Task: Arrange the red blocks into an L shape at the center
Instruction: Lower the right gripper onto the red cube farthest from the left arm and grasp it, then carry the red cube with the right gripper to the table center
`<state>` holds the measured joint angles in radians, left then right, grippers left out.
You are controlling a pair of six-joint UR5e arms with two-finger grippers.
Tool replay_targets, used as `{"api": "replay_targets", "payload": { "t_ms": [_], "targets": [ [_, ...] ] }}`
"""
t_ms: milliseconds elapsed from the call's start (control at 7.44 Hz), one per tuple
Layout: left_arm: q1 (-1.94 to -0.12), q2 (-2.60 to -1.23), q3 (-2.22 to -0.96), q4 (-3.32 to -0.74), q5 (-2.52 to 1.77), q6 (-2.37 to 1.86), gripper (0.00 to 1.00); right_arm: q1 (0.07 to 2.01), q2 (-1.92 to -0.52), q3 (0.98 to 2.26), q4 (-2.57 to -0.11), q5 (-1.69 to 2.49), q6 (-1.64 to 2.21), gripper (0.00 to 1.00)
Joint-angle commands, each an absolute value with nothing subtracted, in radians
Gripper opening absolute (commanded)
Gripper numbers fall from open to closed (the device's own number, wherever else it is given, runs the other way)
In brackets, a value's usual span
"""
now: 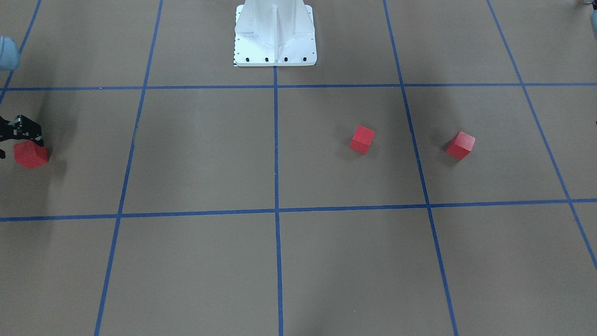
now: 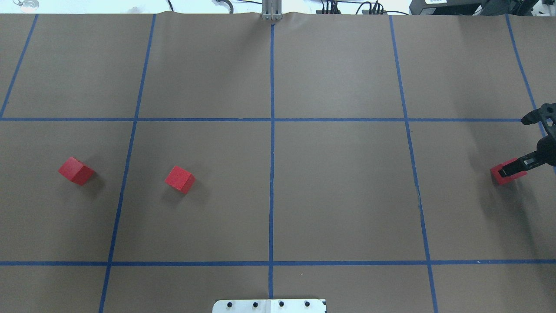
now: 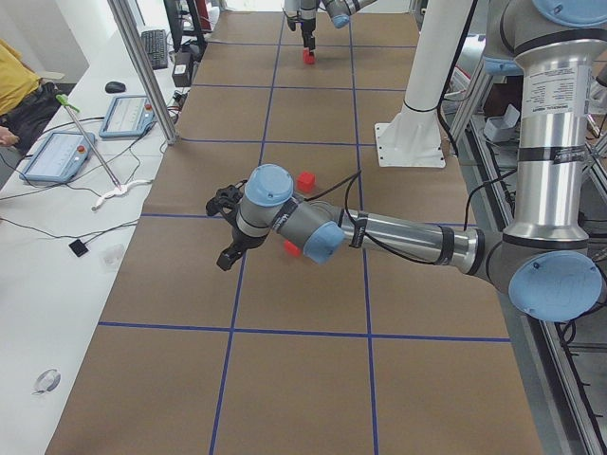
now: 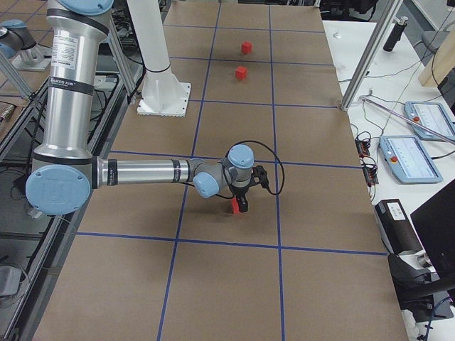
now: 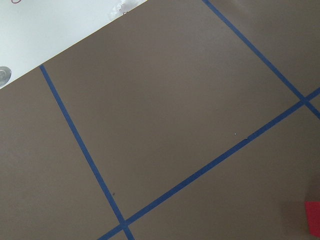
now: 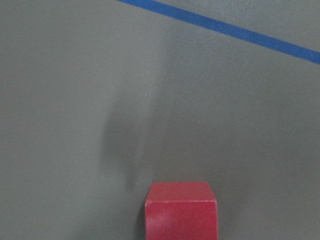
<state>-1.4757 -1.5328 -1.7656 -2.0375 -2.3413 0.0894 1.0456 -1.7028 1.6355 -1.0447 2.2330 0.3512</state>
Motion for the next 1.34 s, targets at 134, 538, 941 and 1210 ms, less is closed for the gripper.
{"api": "replay_targets", "payload": {
  "t_ms": [134,538,941,1210],
  "targets": [
    [-1.476,-1.532,-1.764,-2.039,-2.356,0.091,1.00,1.039,-1.697,1.624,-1.046,2.224,0.353,0.42],
    [-1.476,-1.532,-1.764,-2.039,-2.356,0.089,1.00,1.043,-1.656,1.652,-1.058,2.235,0.363,0.00],
    [-1.477,-1.532,-1.763,-2.037,-2.356,0.087,1.00,0.988,-1.441,1.690,-1.170,2.238,0.646,0.00],
    [-1.476,-1.532,-1.759,-2.037,-2.356,0.087,1.00,0.854,-1.239,1.690,-1.288,2.182,0.877,0.00]
  ]
}}
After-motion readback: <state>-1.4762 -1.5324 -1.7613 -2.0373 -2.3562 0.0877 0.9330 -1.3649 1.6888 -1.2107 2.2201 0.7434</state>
